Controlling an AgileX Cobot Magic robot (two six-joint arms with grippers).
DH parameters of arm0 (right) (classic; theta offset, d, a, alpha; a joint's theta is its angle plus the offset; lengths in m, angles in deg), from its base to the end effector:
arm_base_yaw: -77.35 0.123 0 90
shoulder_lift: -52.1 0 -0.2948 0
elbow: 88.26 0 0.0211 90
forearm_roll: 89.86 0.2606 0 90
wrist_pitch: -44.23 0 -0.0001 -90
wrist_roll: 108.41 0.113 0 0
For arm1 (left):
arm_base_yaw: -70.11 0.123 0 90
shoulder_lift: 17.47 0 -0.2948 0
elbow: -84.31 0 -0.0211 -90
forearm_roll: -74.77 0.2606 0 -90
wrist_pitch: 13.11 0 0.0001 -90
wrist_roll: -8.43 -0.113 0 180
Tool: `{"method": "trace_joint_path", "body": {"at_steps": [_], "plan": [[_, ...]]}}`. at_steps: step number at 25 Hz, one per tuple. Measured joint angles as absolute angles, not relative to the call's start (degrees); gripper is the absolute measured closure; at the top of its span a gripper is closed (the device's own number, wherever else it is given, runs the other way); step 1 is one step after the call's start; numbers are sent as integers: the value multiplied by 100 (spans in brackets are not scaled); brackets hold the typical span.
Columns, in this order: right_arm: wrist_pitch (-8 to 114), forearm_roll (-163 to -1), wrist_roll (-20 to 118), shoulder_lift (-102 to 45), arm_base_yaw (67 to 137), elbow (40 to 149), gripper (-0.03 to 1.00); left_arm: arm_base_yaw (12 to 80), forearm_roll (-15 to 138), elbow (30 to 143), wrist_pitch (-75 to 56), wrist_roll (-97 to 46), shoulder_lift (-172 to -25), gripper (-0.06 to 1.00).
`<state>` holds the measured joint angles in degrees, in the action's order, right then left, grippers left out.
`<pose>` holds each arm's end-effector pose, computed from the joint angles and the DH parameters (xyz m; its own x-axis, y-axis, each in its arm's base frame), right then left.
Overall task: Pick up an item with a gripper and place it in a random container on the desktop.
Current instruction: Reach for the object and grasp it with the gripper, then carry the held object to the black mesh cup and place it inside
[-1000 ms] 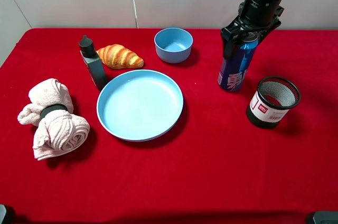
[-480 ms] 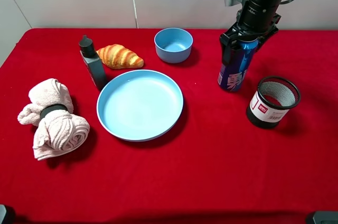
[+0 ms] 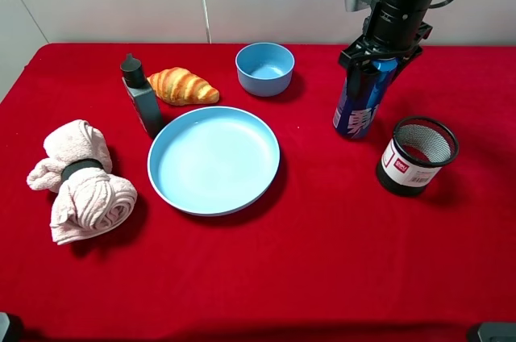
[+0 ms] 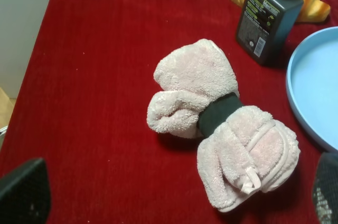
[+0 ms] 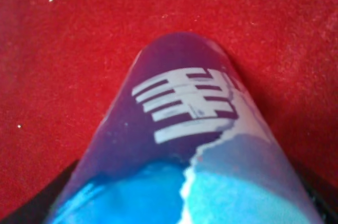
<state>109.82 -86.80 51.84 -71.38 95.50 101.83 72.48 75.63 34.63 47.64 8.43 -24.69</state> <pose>0.3899 0.1336 0.1719 -0.8022 -0.5962 -0.0328 -0.5971 0.8011 0.0403 0.0143 0.0021 0.2675 -0.4640 -0.0119 -0.8858 -0.0495 0.9987 0.0126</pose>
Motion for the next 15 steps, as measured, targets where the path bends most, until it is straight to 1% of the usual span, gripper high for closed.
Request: {"method": "trace_joint_path", "body": {"at_steps": [15], "plan": [[10982, -8680, 5200, -7138, 9550, 10183, 47, 7248, 7563, 3463, 4764, 843, -2469, -5]]}}
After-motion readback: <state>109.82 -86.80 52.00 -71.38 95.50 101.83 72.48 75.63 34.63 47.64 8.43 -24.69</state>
